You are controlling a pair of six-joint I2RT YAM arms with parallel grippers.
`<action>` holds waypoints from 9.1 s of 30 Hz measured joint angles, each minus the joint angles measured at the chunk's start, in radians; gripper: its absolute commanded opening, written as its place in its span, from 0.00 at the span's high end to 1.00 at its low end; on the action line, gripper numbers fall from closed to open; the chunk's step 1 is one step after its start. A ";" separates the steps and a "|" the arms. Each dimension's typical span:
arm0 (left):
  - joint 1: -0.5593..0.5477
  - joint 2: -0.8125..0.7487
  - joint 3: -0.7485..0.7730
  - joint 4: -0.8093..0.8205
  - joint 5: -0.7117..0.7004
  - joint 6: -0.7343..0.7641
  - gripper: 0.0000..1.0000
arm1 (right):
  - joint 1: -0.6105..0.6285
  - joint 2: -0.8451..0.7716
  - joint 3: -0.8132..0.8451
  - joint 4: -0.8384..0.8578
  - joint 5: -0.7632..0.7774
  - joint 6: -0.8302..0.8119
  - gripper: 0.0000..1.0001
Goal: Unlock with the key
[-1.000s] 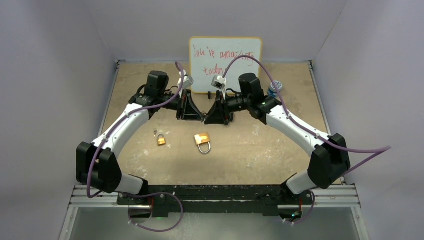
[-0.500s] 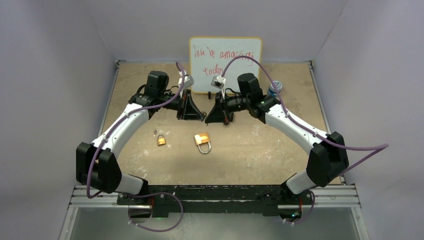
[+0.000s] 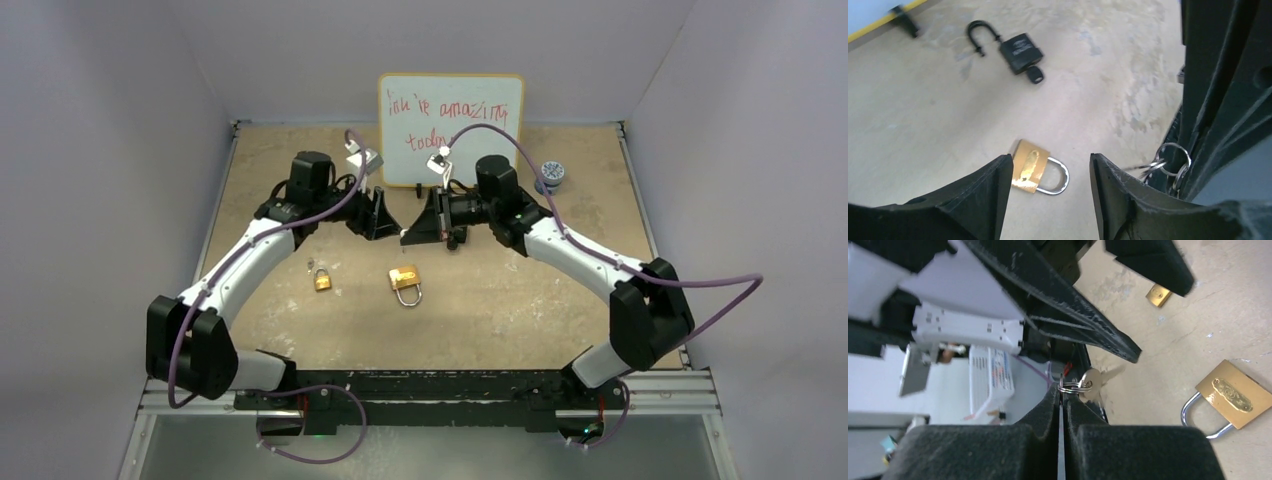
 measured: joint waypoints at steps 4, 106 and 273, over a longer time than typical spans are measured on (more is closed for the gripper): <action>0.000 -0.074 -0.065 0.036 -0.181 -0.121 0.40 | -0.007 0.037 -0.029 0.138 0.089 0.203 1.00; 0.010 -0.144 -0.083 0.026 0.364 -0.166 1.00 | -0.078 0.005 -0.134 0.295 -0.116 -0.003 0.66; -0.281 0.294 -0.056 -0.135 -0.642 -0.765 0.33 | -0.035 -0.298 -0.631 0.337 0.342 -0.027 1.00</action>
